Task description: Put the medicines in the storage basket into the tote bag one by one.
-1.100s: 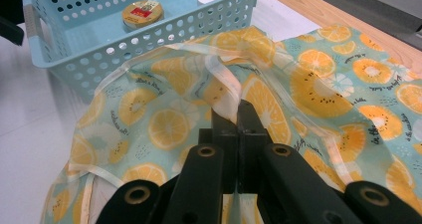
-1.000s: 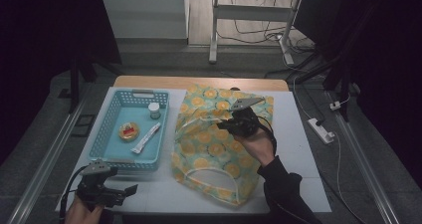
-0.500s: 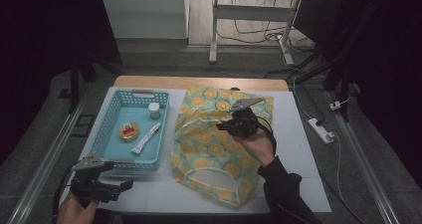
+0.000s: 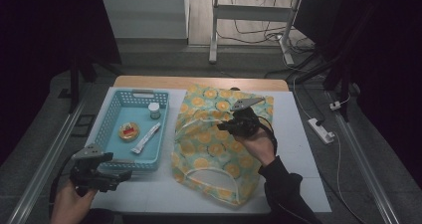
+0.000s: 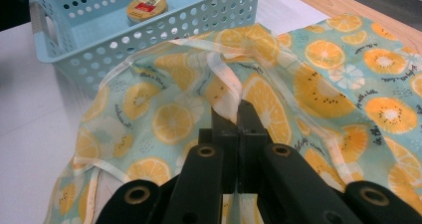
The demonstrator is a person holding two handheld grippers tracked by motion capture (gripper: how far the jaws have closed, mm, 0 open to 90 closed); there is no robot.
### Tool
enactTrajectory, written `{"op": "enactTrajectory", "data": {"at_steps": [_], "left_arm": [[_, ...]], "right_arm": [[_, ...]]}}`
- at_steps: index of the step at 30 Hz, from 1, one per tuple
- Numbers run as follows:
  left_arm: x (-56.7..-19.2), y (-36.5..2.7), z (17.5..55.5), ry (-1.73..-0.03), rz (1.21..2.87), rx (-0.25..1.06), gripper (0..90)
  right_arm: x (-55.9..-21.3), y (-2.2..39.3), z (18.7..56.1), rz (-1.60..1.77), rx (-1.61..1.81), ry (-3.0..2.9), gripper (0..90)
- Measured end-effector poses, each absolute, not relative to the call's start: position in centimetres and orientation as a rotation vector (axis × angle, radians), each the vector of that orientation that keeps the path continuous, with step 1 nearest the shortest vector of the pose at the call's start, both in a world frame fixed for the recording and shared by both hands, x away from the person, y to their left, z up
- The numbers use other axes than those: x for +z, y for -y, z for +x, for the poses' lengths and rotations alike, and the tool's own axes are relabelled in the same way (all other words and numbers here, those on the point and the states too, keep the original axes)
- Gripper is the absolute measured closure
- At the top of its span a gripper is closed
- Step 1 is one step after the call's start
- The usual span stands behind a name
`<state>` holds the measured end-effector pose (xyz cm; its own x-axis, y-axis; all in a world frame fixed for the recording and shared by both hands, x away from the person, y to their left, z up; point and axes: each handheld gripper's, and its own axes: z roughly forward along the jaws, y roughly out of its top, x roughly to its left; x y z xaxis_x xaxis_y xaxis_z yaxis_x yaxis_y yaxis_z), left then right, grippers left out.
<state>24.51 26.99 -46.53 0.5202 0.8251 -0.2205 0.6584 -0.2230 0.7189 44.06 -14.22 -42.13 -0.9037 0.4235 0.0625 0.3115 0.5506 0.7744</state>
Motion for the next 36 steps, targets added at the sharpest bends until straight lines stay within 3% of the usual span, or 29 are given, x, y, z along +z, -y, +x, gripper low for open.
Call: {"op": "enactTrajectory", "data": {"at_steps": [36], "left_arm": [[-46.4,-27.8,34.7,-1.350,2.029,0.249,0.2]], "right_arm": [[-41.9,14.1,43.9,0.605,1.292,-2.645,89.9]]}}
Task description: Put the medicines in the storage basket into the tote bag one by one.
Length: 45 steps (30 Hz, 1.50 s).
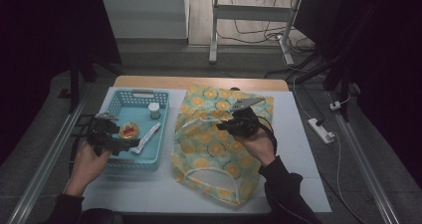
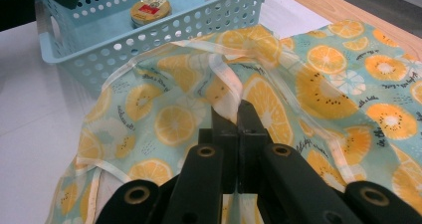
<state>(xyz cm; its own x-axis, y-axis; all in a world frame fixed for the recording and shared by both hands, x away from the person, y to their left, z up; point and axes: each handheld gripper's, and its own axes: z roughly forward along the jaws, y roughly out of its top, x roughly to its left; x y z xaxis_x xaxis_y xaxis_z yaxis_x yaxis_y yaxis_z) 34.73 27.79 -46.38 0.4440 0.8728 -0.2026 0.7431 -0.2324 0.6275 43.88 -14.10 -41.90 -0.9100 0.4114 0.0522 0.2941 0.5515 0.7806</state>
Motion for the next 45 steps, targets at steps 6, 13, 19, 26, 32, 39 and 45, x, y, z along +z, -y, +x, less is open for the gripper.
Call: {"op": "enactTrajectory", "data": {"at_steps": [6,13,19,26,32,39,45], "left_arm": [[-46.5,-27.8,36.3,-1.352,2.055,0.244,0.0],[-47.1,-28.0,38.4,-1.400,2.079,0.249,0.0],[-47.7,-28.4,39.8,-1.438,2.064,0.246,0.0],[-48.7,-28.7,41.5,-1.478,2.080,0.262,0.0],[-50.0,-28.8,42.7,-1.519,2.116,0.233,0.0],[-50.9,-28.4,43.6,-1.527,2.158,0.201,0.0],[-51.6,-28.2,44.2,-1.566,2.202,0.167,0.0]], "right_arm": [[-41.9,14.1,43.9,0.604,1.291,-2.643,89.9],[-41.9,14.2,43.9,0.601,1.297,-2.641,89.8],[-41.8,14.3,44.0,0.600,1.298,-2.640,89.8],[-41.8,14.3,43.9,0.597,1.296,-2.641,89.8],[-41.8,14.3,43.9,0.595,1.295,-2.642,89.8],[-41.7,14.2,43.8,0.589,1.292,-2.644,89.8],[-41.7,14.3,43.8,0.585,1.289,-2.643,89.7]]}}
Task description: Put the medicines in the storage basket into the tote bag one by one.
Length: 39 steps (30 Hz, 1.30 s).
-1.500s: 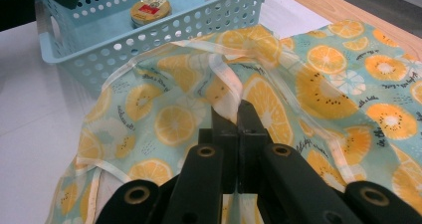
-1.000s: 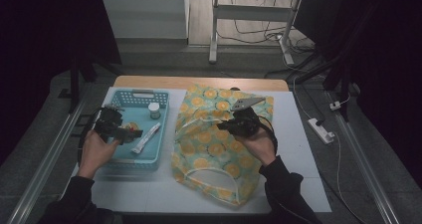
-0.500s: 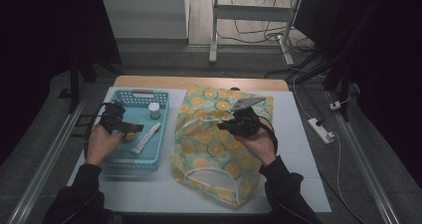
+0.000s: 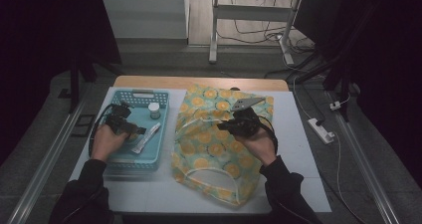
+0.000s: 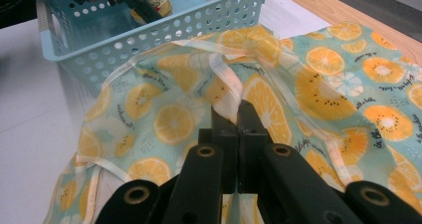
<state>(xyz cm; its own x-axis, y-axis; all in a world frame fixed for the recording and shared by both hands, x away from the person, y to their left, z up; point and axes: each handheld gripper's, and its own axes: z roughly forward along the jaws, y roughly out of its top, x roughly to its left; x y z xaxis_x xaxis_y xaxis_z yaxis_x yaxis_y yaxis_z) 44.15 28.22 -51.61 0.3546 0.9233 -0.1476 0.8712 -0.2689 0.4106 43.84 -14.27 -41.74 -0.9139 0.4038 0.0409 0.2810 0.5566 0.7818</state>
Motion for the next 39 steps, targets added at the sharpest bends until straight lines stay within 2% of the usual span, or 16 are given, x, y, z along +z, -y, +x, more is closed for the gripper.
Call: {"op": "enactTrajectory", "data": {"at_steps": [10,16,25,39], "left_arm": [[-52.2,-27.7,44.5,-1.696,2.267,0.129,4.6],[-52.0,-27.5,44.3,-1.716,2.294,0.144,19.0],[-51.8,-27.4,44.2,-1.734,2.295,0.160,19.7],[-48.5,-27.4,43.0,-1.603,2.171,0.242,19.8]], "right_arm": [[-41.7,14.4,43.8,0.583,1.289,-2.642,89.7],[-41.7,14.4,43.9,0.588,1.289,-2.639,89.6],[-41.7,14.5,44.0,0.591,1.290,-2.638,89.7],[-41.6,14.7,44.0,0.604,1.310,-2.623,89.7]]}}
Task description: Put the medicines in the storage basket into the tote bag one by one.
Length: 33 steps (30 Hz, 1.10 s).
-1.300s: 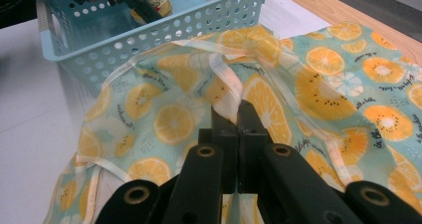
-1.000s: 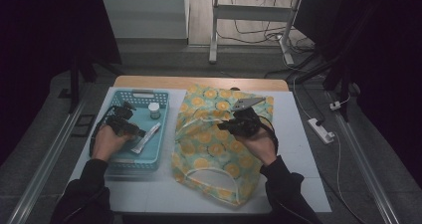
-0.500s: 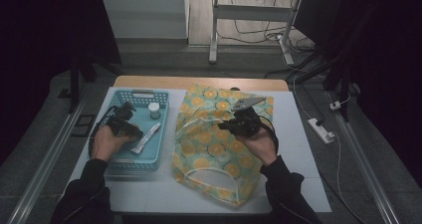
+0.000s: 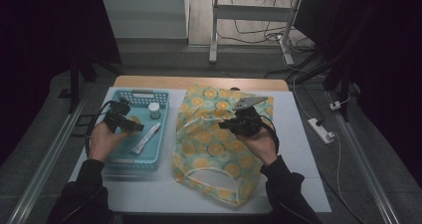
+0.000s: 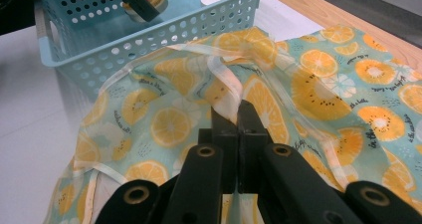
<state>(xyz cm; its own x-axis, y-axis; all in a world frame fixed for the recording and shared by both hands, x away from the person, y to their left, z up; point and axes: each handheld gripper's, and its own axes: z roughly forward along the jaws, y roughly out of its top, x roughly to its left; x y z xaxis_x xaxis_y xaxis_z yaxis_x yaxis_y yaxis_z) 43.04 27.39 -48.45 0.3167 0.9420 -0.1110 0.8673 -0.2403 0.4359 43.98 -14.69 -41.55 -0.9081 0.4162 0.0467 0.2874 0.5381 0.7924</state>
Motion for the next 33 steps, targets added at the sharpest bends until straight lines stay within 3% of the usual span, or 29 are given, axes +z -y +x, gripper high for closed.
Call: {"op": "enactTrajectory", "data": {"at_steps": [18,33], "left_arm": [[-44.1,-23.9,39.8,-1.296,2.139,0.247,19.9],[-42.2,-18.5,37.2,-1.066,2.187,0.205,19.9]], "right_arm": [[-41.4,14.7,43.9,0.605,1.323,-2.615,89.7],[-41.5,14.7,43.9,0.605,1.322,-2.616,89.7]]}}
